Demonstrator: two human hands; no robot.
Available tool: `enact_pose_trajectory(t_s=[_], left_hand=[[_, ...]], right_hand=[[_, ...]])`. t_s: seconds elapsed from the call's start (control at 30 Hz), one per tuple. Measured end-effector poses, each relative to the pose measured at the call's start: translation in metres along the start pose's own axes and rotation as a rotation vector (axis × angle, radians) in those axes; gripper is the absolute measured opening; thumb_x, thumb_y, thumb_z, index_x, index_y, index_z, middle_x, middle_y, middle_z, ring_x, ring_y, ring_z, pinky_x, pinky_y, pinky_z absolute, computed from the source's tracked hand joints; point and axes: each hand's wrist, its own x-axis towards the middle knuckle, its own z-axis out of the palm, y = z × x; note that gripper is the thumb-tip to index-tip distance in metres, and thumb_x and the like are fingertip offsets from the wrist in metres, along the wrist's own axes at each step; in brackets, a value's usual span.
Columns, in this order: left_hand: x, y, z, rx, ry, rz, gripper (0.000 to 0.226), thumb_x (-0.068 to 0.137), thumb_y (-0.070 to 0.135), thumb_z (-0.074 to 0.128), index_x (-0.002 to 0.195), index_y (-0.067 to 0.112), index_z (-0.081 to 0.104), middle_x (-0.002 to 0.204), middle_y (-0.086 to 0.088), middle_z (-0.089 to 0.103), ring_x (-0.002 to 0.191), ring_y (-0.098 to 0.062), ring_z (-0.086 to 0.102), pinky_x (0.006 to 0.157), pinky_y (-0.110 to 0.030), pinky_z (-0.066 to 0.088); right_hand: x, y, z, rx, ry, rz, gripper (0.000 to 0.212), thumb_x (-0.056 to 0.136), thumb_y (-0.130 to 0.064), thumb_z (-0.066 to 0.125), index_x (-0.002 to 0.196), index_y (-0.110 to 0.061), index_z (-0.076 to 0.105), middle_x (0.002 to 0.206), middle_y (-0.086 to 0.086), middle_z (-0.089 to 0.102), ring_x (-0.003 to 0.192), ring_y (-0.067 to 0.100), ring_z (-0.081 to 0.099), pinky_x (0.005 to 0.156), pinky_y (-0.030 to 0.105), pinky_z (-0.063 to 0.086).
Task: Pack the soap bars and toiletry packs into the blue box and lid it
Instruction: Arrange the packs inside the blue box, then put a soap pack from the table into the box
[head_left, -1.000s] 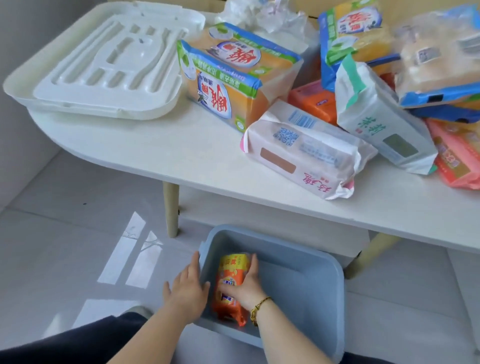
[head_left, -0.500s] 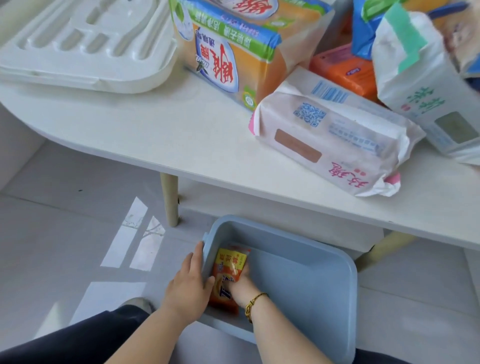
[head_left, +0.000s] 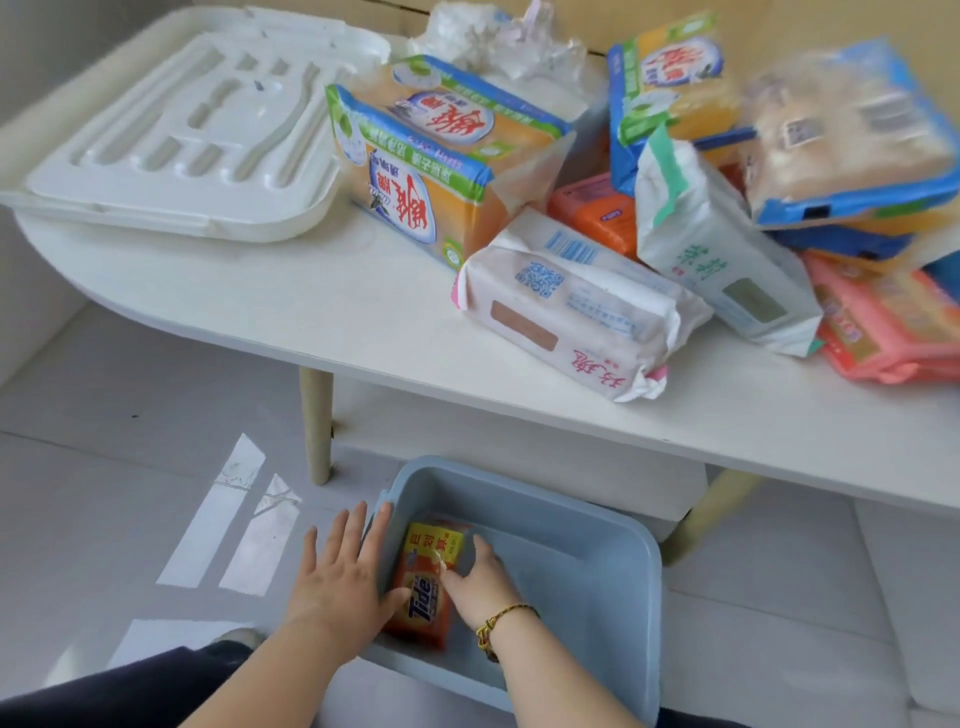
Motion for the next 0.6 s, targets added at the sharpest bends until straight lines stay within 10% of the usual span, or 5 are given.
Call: enact_pose_trajectory(t_s=[0.3, 0.43, 0.5, 0.6], left_hand=[[-0.048, 0.01, -0.053, 0.035, 0.065, 0.084, 0.064, 0.096, 0.04, 0.032, 0.146, 0.02, -0.003, 0.157, -0.004, 0.0, 0.144, -0.021, -0.004, 0.117, -0.043, -0.003], [-0.088, 0.026, -0.108, -0.137, 0.607, 0.332, 0.045, 0.085, 0.026, 0.06, 0.128, 0.02, 0.049, 0.137, -0.005, 0.05, 0.129, -0.016, 0.045, 0.106, -0.027, 0.035], [-0.109, 0.025, -0.126, -0.193, 0.903, 0.485, 0.023, 0.068, 0.023, 0.066, 0.091, 0.019, 0.071, 0.093, -0.001, 0.073, 0.089, -0.016, 0.068, 0.079, -0.024, 0.049], [-0.128, 0.019, -0.148, -0.265, 1.048, 0.51, 0.037, 0.072, 0.028, 0.042, 0.098, 0.013, 0.064, 0.092, -0.009, 0.072, 0.094, -0.02, 0.051, 0.083, -0.031, 0.035]], right_hand=[[-0.127, -0.054, -0.08, -0.045, 0.111, -0.372, 0.041, 0.092, -0.025, 0.046, 0.132, -0.017, 0.045, 0.122, 0.004, 0.059, 0.098, 0.009, 0.055, 0.09, 0.022, 0.041], [-0.193, -0.072, -0.139, 0.14, 0.71, -0.798, 0.014, 0.082, -0.007, 0.061, 0.093, -0.015, 0.065, 0.052, -0.011, 0.051, 0.049, -0.004, 0.048, 0.057, 0.006, 0.038], [-0.216, -0.079, -0.172, 0.12, 0.971, -0.884, 0.015, 0.079, -0.002, 0.063, 0.091, -0.01, 0.065, 0.05, -0.013, 0.047, 0.051, -0.004, 0.049, 0.054, 0.004, 0.036], [-0.228, -0.092, -0.219, 0.16, 1.25, -0.85, 0.024, 0.081, -0.005, 0.062, 0.105, -0.004, 0.059, 0.078, 0.002, 0.058, 0.071, 0.01, 0.05, 0.063, 0.015, 0.036]])
